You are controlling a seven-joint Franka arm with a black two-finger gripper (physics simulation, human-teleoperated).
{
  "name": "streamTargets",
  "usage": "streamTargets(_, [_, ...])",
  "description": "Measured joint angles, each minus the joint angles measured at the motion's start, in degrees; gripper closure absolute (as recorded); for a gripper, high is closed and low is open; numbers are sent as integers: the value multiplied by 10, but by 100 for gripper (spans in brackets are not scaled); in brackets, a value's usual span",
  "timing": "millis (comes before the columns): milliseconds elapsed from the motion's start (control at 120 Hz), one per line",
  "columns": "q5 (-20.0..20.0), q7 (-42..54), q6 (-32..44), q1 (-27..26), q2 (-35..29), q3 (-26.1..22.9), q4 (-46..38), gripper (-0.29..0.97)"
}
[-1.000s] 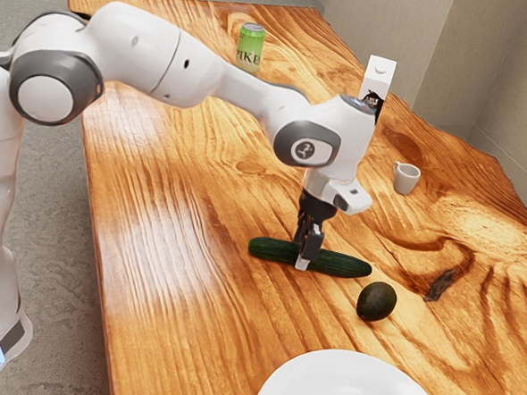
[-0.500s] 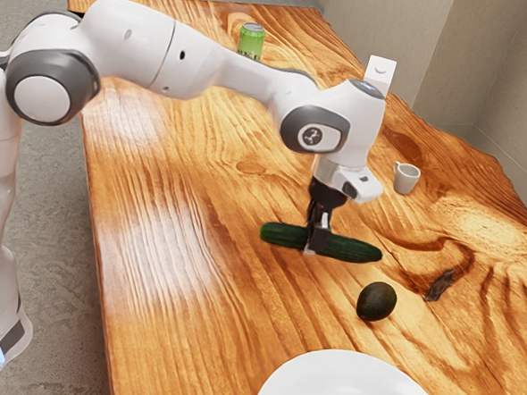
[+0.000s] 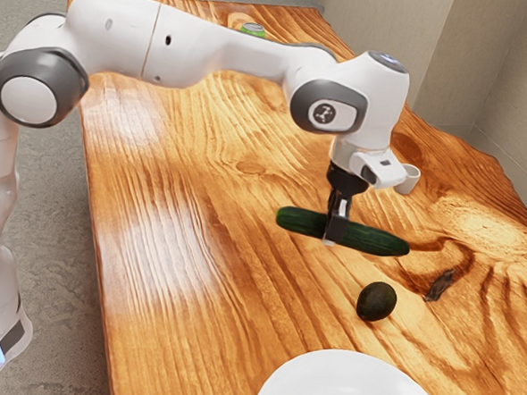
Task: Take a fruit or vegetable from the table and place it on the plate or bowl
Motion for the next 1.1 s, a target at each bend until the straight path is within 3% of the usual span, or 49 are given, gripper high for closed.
streamTargets(192, [6, -9, -4, -31, 0, -17, 17, 46])
streamTargets(383, [30, -34, -6, -42, 0, -89, 27, 46])
streamTargets(633, [41, -61, -6, -40, 2, -144, 27, 46])
streamTargets(1100, [43, -90, 0, -61, 32, -184, 50, 46])
